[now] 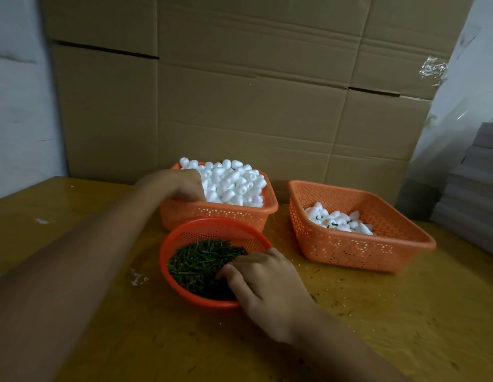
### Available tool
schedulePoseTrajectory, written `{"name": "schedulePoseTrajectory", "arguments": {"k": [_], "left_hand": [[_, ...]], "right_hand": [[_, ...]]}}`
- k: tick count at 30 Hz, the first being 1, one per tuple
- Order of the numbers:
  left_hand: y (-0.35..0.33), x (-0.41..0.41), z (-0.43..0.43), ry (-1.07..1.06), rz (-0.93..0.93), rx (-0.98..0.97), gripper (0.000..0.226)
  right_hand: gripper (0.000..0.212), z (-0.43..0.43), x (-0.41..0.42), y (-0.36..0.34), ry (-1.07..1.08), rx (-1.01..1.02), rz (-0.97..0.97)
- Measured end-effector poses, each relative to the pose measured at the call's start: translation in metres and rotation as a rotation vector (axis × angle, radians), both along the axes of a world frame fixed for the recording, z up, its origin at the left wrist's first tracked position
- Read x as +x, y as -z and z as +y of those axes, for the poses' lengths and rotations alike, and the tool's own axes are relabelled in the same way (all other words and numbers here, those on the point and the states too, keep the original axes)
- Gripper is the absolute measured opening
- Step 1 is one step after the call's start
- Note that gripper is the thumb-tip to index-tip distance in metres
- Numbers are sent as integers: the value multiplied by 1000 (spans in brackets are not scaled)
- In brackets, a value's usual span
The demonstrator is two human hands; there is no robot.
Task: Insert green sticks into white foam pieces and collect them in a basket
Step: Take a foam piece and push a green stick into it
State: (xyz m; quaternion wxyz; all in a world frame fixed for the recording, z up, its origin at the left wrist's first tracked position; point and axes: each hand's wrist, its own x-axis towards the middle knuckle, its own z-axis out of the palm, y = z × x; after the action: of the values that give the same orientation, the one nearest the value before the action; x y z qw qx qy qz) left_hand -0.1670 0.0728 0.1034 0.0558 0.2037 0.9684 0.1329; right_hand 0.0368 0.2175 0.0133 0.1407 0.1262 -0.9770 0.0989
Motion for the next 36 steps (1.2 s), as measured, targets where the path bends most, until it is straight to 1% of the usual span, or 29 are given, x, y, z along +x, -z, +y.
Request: {"name": "schedulePoseTrajectory", "arguments": {"k": [1, 2, 3, 4, 5, 7, 8, 10, 11, 14, 16, 18, 21, 23, 26, 28, 29, 30, 32, 33, 36], "left_hand": [[-2, 1, 1, 18, -43, 47, 54], [-3, 0, 0, 16, -105, 73, 49], [-1, -4, 0, 12, -133, 106, 39], [-1, -2, -2, 5, -144, 135, 31], [0, -3, -2, -10, -140, 159, 30], [-1, -3, -1, -44, -80, 166, 33], [-3, 2, 1, -41, -56, 138, 40], [-7, 7, 5, -39, -50, 24, 57], [-8, 7, 7, -36, -56, -15, 58], [-14, 13, 14, -30, -80, -96, 53], [-13, 11, 17, -14, -73, -90, 45], [-11, 7, 16, -12, -110, -75, 40], [-7, -3, 14, -21, -193, -19, 56], [-5, -5, 13, -39, -196, 24, 64], [-2, -9, 14, -64, -203, 120, 83], [0, -12, 13, -55, -201, 169, 86], [1, -14, 12, -57, -202, 190, 81], [2, -15, 11, -67, -200, 222, 71], [6, -17, 9, -82, -179, 309, 37], [10, -17, 8, -79, -160, 356, 30], [17, -16, 8, -70, -131, 577, 34]], "right_hand": [[73, 0, 0, -1, 0, 1, -5], [73, -1, 0, -1, 1, 4, -9], [74, -1, 0, -2, 2, 8, -10], [74, -2, 1, -2, 4, 10, -11], [74, -2, 1, -2, 7, 11, -11], [74, -2, 1, -3, 12, 15, -11], [75, -3, 2, -3, 13, 16, -9], [75, -5, 2, -3, 17, 18, -4], [75, -5, 2, -3, 18, 19, -5], [74, -4, 2, -2, 21, 18, -5], [73, -4, 2, -1, 22, 6, -3], [72, -5, 2, -1, 21, 2, 1], [73, -5, 2, -1, 21, 7, 1], [73, -5, 2, -1, 20, 12, -2], [73, -6, 3, -3, 27, 26, -6], [74, -6, 3, -4, 28, 32, -7], [73, -6, 3, -4, 27, 32, -7], [71, -5, 4, -5, 26, 33, -6], [68, -6, 3, -4, 24, 30, -5], [69, -6, 3, -4, 24, 27, -4], [71, -3, 3, -1, 18, 17, -2]]}}
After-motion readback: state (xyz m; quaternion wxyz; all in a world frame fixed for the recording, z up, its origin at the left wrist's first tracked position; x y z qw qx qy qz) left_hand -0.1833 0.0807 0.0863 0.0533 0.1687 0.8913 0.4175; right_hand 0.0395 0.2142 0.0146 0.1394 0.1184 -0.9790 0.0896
